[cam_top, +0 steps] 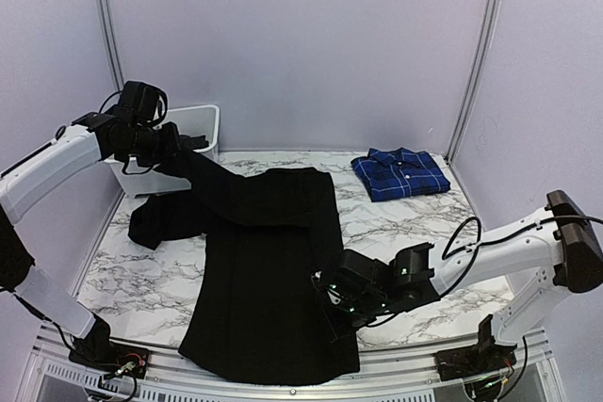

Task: Fold and stack the long sleeve shirts
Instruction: Fold the flattened shirt at the center of the board.

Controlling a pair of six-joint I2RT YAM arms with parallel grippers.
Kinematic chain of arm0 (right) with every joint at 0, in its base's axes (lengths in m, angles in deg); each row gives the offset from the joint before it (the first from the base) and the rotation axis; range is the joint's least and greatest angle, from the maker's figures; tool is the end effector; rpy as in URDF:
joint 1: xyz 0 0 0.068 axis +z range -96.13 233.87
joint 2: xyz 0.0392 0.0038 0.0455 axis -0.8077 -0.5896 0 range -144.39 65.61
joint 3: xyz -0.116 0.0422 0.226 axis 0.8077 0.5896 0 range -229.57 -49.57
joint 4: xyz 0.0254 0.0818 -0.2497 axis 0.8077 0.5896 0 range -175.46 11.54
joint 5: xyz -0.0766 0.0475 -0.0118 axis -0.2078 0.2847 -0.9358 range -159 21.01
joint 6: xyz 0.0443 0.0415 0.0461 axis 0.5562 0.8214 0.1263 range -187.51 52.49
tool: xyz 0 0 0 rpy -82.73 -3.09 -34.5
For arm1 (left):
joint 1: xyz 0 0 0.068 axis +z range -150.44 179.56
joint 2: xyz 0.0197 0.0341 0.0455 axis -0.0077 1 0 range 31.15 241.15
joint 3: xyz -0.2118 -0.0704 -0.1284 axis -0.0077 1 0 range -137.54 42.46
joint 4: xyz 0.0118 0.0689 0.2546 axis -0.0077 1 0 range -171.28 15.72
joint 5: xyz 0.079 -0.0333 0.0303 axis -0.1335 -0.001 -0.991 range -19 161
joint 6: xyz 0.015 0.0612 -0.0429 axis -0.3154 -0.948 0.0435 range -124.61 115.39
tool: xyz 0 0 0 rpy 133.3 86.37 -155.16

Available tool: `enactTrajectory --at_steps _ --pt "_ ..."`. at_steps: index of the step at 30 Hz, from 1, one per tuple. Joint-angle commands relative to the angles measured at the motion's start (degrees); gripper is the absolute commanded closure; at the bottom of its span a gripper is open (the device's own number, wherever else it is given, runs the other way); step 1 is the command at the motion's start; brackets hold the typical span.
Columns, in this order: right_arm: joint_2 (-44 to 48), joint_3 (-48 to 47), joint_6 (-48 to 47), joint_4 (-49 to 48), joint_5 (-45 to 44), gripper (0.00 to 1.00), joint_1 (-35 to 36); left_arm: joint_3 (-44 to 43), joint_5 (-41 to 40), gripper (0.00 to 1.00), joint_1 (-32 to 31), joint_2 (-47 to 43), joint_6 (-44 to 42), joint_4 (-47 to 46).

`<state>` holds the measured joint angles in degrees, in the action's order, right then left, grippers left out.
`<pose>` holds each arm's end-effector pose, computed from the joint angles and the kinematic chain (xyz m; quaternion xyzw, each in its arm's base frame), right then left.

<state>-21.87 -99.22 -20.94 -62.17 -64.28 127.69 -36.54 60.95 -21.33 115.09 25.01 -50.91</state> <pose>0.0809 0.2976 0.1357 -0.2379 0.9379 0.2360 0.0893 0.3386 -0.1171 0.3192 -0.1075 0.8792 -0.1249 0.4470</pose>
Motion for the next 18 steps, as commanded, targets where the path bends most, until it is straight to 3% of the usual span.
enactTrajectory --at_steps 1,18 --pt "-1.88 -0.38 -1.18 -5.19 2.35 1.00 0.18 -1.58 0.37 1.00 0.14 -1.09 -0.89 0.92" --pt "-4.01 1.37 -2.29 -8.62 5.32 1.00 -0.07 -1.61 0.36 1.00 -0.30 -7.04 -1.59 1.10"
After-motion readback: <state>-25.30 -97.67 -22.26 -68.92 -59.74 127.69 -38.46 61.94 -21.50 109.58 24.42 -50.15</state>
